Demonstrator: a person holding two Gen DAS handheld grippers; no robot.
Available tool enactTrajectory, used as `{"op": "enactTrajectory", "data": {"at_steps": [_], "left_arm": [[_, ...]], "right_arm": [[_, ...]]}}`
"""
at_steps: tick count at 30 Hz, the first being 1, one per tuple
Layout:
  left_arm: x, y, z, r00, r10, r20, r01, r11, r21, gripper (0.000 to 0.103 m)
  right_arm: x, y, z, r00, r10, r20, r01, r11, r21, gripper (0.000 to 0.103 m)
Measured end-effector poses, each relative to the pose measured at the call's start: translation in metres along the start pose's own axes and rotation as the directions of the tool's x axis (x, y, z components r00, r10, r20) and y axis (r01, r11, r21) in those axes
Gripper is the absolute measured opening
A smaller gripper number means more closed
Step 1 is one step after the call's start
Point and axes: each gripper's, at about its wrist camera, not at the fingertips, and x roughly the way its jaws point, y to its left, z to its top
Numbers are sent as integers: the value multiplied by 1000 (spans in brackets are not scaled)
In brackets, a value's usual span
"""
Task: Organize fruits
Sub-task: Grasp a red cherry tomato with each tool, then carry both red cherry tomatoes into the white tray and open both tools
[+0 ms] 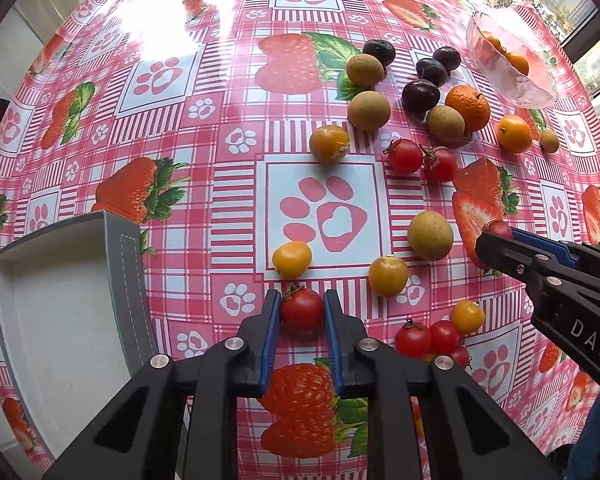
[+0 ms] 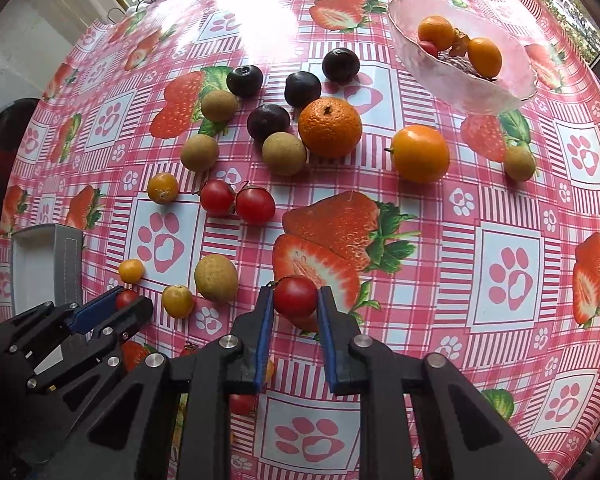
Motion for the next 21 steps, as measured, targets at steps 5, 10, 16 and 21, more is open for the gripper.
{"op": "enactTrajectory", "data": {"at_steps": [5,10,16,21], "left_arm": [[-18,7,-10,999,-50,18,50,998,24,23],[-37,13,-20,997,-70,33,69,997,39,23],[-72,23,-50,995,-86,59,83,995,52,23],[-91,32,-74,995,-70,67,66,996,63,23]], "right_arm": [[-12,-11,-21,999,38,-9,-38,999,31,23],[-19,-11,-45,998,61,-23,-59,996,64,23],[-35,-2,-72,996,79,-39,-77,995,66,23],[-45,11,-96,994,84,-62,-81,995,56,23]]}}
